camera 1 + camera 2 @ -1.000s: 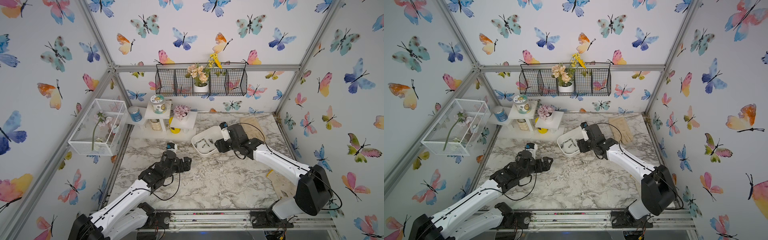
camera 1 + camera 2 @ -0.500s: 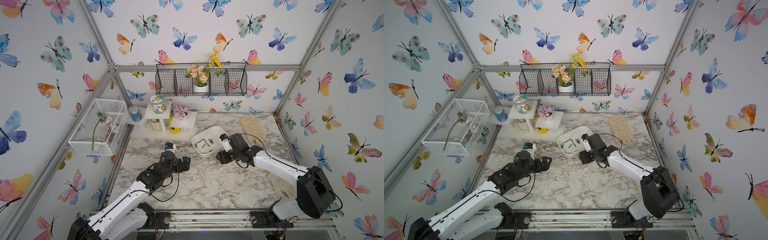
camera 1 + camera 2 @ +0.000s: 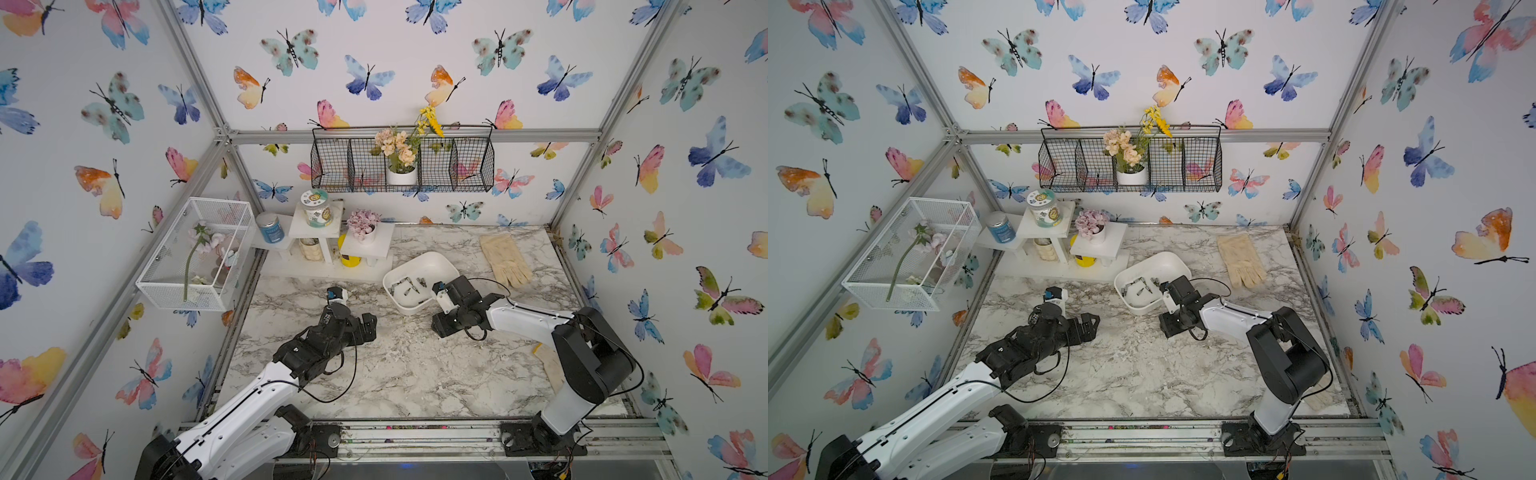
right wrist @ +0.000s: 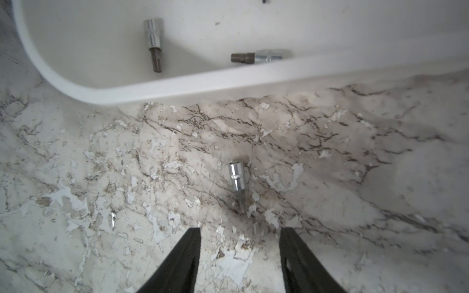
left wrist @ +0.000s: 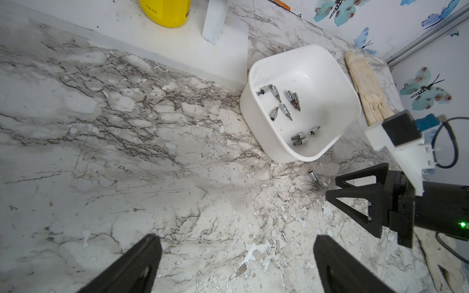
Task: Put the bit on the desktop into the storage box
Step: Pick up the screwdriver bit from the center of the board.
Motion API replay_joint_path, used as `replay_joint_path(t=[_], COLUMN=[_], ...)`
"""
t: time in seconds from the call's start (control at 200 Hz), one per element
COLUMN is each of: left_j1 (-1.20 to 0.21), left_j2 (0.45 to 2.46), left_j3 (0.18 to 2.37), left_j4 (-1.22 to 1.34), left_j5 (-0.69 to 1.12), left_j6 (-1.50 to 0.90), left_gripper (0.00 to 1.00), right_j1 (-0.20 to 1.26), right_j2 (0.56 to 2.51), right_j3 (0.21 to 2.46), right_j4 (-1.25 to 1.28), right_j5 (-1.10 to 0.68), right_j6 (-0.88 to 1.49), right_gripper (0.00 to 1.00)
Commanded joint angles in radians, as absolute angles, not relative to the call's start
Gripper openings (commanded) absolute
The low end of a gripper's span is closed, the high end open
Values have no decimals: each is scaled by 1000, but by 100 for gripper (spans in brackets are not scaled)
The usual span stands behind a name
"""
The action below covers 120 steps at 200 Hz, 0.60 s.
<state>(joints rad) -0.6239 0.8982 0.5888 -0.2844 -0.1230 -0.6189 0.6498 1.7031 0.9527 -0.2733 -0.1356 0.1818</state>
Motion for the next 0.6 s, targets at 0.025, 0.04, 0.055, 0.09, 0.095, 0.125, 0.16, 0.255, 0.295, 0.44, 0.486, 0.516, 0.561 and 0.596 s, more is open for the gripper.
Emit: replay_joint_path(t=[0.025, 0.04, 0.055, 0.09, 0.095, 0.125, 0.16, 0.255, 0.295, 0.44, 0.486, 0.516, 0.561, 0.596], left_j1=[-629, -629, -629, -629, -629, -629, -629, -629, -629, -629, -629, -629, -629, -628], left_j2=[893, 893, 893, 893, 893, 893, 893, 895, 896, 897, 896, 896, 896, 896], left_j3=[588, 588, 588, 587, 586, 586, 585, 584, 584, 583, 581, 581, 581, 579], left_j4=[-298, -297, -297, -298, -298, -297, -296, -293, -291, -287, -287, -287, -287, -286], left_j5=[-147, -146, -146, -145, -145, -144, -144, -143, -141, -138, -138, -138, -138, -137], left_j6=[-625, -625, -626, -626, -626, -626, -626, -626, -626, -626, -626, -626, -626, -626], left_gripper=[99, 99, 99, 99, 99, 99, 99, 99, 99, 99, 99, 99, 99, 99], right_j1=[662, 664, 664, 667, 667, 669, 670, 673, 675, 680, 682, 683, 685, 687], right_j2=[1743, 1746, 1750, 1759, 1760, 1766, 1773, 1791, 1797, 1819, 1824, 1828, 1833, 1835], right_j3=[980, 980, 981, 987, 988, 990, 993, 1003, 1007, 1018, 1022, 1025, 1027, 1029], right_j4=[-235, -232, -231, -231, -230, -226, -221, -221, -221, -220, -222, -225, -227, -230], right_j5=[-117, -116, -114, -111, -111, -109, -107, -99, -91, -68, -58, -49, -39, -33], right_j6=[168, 168, 168, 167, 167, 167, 163, 161, 161, 155, 153, 154, 153, 151], right_gripper=[52, 51, 51, 50, 50, 49, 46, 46, 45, 44, 43, 42, 39, 37])
